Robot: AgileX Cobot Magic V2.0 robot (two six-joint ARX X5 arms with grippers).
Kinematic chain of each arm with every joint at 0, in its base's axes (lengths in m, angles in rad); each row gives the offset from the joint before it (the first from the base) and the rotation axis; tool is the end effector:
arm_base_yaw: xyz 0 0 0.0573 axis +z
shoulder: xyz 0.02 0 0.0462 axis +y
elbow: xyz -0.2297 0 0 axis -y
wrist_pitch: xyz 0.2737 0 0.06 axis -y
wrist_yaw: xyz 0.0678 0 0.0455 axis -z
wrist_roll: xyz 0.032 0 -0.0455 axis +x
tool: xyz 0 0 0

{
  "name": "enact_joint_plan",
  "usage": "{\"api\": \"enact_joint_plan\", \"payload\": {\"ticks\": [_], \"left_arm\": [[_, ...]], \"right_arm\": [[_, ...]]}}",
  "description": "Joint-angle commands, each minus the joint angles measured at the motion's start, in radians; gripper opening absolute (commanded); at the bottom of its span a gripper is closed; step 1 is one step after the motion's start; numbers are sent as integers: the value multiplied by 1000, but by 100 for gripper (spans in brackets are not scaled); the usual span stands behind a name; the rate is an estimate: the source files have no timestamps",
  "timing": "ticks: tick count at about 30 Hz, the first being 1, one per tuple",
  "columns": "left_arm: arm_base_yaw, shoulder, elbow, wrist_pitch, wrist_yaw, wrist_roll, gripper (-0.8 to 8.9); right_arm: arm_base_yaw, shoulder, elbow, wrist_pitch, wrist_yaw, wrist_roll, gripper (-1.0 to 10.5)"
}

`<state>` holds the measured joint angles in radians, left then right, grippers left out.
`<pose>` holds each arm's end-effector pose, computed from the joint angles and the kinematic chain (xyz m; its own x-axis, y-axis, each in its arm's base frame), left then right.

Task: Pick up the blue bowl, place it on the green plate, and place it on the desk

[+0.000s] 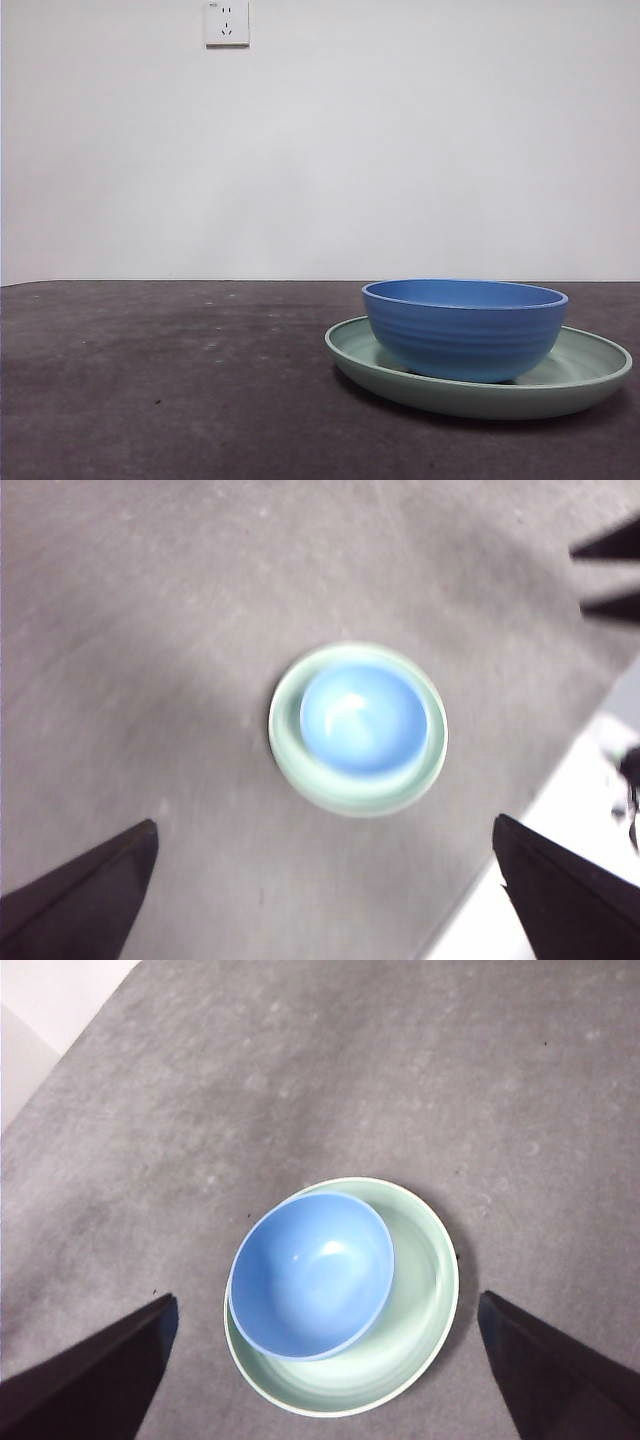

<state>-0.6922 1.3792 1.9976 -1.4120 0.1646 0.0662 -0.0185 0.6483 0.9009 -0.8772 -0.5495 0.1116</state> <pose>0.1769 -0.1535 0.4657 0.4280 -0.5677 -0.7032 0.7528 0.6545 -0.0702 0.1643 0.0137 0.3131 0.7013 0.5094 -0.4987 -0.3402 0.8539 0.3938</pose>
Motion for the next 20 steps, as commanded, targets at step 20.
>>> {"api": "enact_joint_plan", "payload": {"ticks": [20], "left_arm": [[-3,-706,-891,314,0,-114,656]], "right_arm": [[3,37,16,-71,0,-19,479]]}}
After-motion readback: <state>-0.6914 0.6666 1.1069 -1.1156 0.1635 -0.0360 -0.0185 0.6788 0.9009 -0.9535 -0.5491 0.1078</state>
